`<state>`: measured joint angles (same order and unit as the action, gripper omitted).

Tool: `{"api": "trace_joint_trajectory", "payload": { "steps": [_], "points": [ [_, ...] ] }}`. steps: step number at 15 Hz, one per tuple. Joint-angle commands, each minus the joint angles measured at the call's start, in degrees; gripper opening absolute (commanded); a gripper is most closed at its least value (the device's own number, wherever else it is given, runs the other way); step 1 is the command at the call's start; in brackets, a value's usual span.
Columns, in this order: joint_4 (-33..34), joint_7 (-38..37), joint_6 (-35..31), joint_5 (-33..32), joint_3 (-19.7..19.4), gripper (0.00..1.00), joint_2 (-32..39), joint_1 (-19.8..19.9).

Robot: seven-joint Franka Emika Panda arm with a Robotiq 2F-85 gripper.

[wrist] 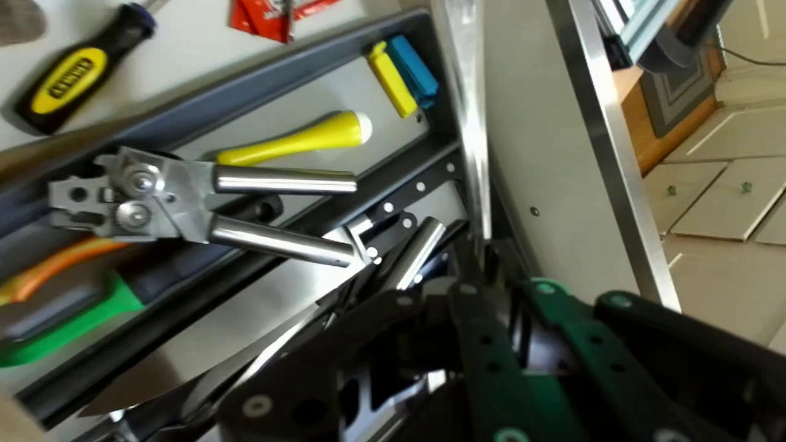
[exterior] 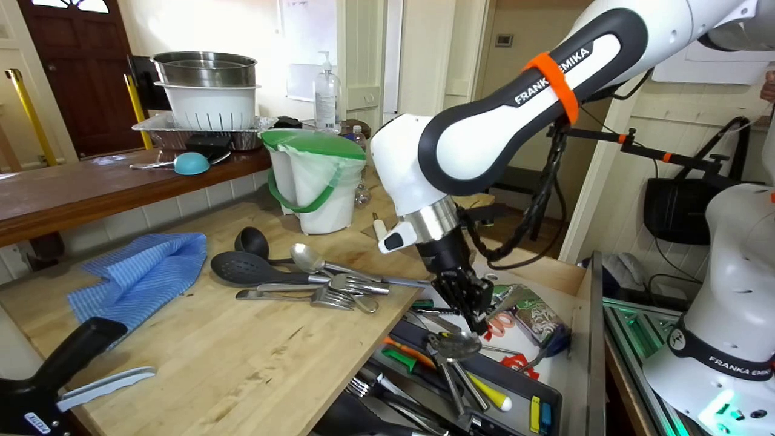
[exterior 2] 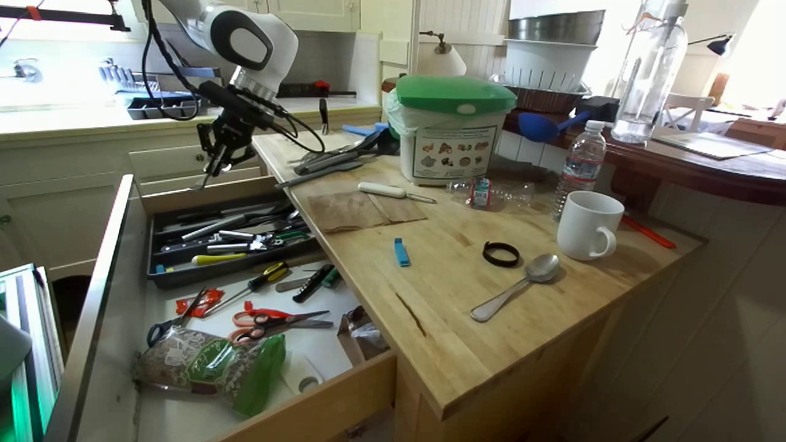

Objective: Put the spoon in the the drawer

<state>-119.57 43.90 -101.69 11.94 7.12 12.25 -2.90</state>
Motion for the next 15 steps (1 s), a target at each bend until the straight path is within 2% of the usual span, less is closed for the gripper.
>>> {"api": "trace_joint_trajectory", "payload": {
  "steps": [1, 5, 9, 15],
  "points": [
    [-1.80, -10.00, -6.31, 7.09, 2.40, 0.02, 3.02, -2.54],
    [-9.83, -16.26, -24.77, 15.90, 6.20, 0.02, 2.61, -4.93],
    [-15.18, -21.63, -43.14, 20.73, 9.61, 0.02, 3.37, -6.47],
    [-22.95, -30.86, -63.22, 20.36, 10.59, 0.02, 0.90, -5.44]
  ]
}}
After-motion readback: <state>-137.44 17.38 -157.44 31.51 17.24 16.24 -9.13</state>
